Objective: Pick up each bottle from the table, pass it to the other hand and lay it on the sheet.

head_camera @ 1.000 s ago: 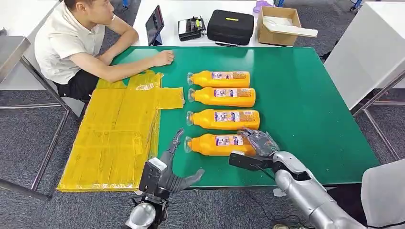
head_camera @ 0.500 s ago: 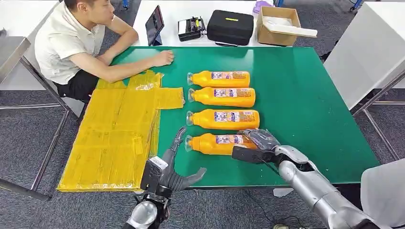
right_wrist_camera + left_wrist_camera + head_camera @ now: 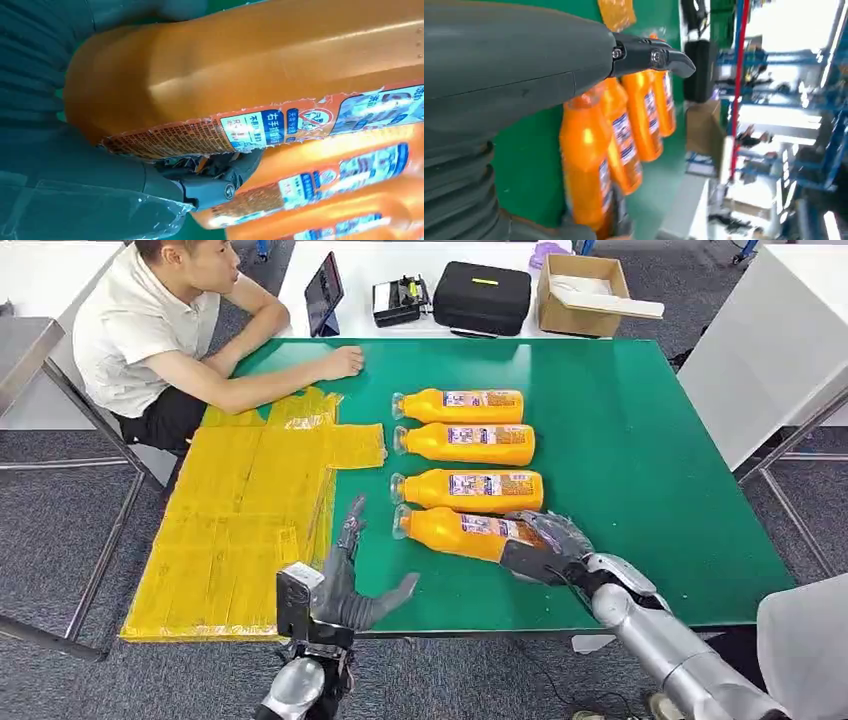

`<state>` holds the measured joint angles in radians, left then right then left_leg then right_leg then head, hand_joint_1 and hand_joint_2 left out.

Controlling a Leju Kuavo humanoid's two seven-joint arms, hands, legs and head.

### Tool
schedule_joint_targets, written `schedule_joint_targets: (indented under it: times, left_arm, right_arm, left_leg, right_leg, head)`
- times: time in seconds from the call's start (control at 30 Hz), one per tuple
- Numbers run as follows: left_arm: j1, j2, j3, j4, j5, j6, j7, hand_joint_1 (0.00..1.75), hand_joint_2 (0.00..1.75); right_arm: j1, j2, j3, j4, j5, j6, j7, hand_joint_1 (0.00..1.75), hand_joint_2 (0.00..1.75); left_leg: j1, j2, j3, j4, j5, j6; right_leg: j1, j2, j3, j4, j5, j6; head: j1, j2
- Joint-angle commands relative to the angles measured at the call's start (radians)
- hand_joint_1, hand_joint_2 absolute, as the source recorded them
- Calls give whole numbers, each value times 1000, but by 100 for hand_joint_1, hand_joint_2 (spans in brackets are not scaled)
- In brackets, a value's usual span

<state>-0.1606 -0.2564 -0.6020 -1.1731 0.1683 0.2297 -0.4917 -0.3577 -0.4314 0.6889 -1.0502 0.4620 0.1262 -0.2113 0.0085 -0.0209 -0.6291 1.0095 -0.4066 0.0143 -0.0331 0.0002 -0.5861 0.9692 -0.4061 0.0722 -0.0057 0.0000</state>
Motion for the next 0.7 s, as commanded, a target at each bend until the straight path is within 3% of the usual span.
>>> schedule_joint_targets:
  times: [0.03,0.7]
  left_arm:
    - [0,14,-20,-35,52,34,-14,0,175]
    - [99,79,-70,-180,21,28,-49,0,175]
  right_arm:
    - [69,65,-90,-22,-7,-38,-16,175,175]
    - [203,124,-232,-129,19,-124,-54,175,175]
  left_leg:
    - [1,2,3,0,-1,0]
    - [1,2,3,-1,-2,-1]
  right_leg:
    - [2,0,3,-1,-1,-3]
    - [1,0,3,-1,-1,-3]
  head:
    - [0,0]
    - [0,0]
